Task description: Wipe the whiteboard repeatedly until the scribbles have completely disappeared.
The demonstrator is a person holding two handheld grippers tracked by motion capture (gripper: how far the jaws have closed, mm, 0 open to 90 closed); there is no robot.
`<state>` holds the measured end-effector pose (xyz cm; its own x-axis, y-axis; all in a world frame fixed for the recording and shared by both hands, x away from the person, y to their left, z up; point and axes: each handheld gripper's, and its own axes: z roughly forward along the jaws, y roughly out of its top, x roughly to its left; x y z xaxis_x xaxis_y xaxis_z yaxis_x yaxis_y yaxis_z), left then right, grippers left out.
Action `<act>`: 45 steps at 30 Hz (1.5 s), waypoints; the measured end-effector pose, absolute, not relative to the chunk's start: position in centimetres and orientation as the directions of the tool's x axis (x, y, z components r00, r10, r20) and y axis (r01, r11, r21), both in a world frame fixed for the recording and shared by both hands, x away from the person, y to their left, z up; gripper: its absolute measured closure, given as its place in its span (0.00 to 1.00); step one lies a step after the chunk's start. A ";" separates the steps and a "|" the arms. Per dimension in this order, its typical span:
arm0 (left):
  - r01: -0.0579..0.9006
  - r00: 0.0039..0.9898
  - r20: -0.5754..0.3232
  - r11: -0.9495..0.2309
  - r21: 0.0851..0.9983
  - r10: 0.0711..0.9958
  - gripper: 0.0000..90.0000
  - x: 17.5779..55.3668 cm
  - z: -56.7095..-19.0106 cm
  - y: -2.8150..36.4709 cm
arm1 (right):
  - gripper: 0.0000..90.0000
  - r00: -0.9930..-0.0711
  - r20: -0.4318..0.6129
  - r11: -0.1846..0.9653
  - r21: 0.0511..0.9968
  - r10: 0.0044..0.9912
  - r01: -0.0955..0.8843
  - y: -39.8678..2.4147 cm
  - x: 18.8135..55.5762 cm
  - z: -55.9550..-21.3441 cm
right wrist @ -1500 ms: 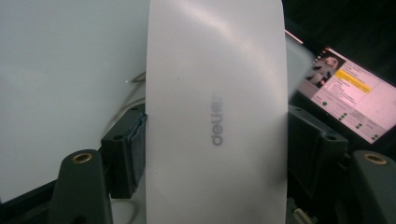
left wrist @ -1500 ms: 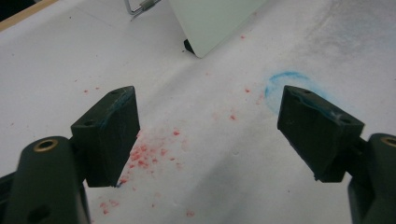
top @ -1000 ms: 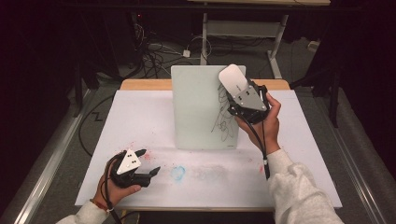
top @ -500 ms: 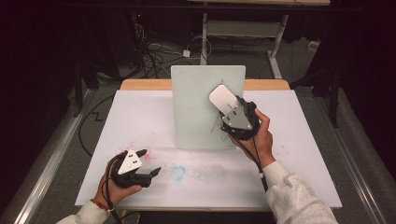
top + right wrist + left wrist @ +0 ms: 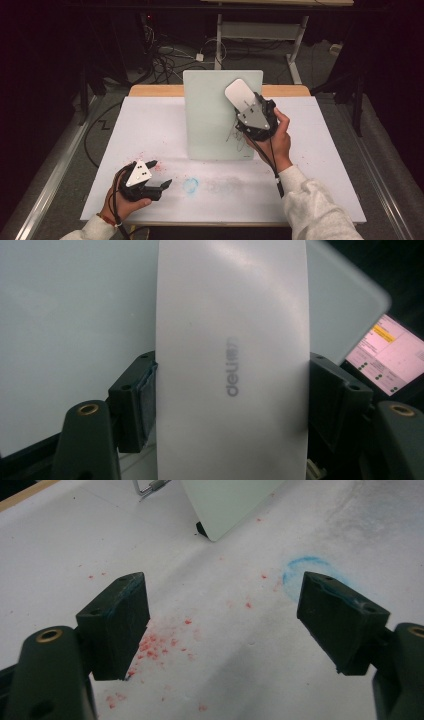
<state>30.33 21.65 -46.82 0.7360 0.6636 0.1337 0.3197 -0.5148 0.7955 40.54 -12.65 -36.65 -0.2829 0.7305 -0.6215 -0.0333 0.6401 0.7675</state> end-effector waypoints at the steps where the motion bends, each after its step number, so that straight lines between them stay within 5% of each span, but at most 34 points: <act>1: 0.319 0.737 0.134 -0.515 0.795 0.663 0.23 30.3 -46.8 21.6 | 0.34 -0.290 -0.625 0.645 0.764 0.725 -0.032 -12.6 40.3 -37.2; 12: 0.321 0.736 0.135 -0.517 0.793 0.663 0.23 30.3 -46.8 21.5 | 0.34 -0.332 -0.637 0.674 0.739 0.695 -0.006 -13.2 38.8 -40.9; 29: 0.318 0.737 0.136 -0.517 0.795 0.662 0.23 30.3 -46.8 21.6 | 0.34 -0.253 -0.610 0.627 0.779 0.751 -0.016 -12.2 41.1 -35.4; 45: 0.317 0.735 0.140 -0.518 0.795 0.664 0.23 30.2 -46.8 21.5 | 0.34 -0.305 -0.663 0.698 0.716 0.684 0.010 -12.6 38.6 -41.4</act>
<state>30.20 21.49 -46.79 0.7347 0.6638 0.1397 0.3168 -0.5178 0.7947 38.60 -12.60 -41.44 -0.3047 0.6842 -0.6626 0.0104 0.6980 0.7160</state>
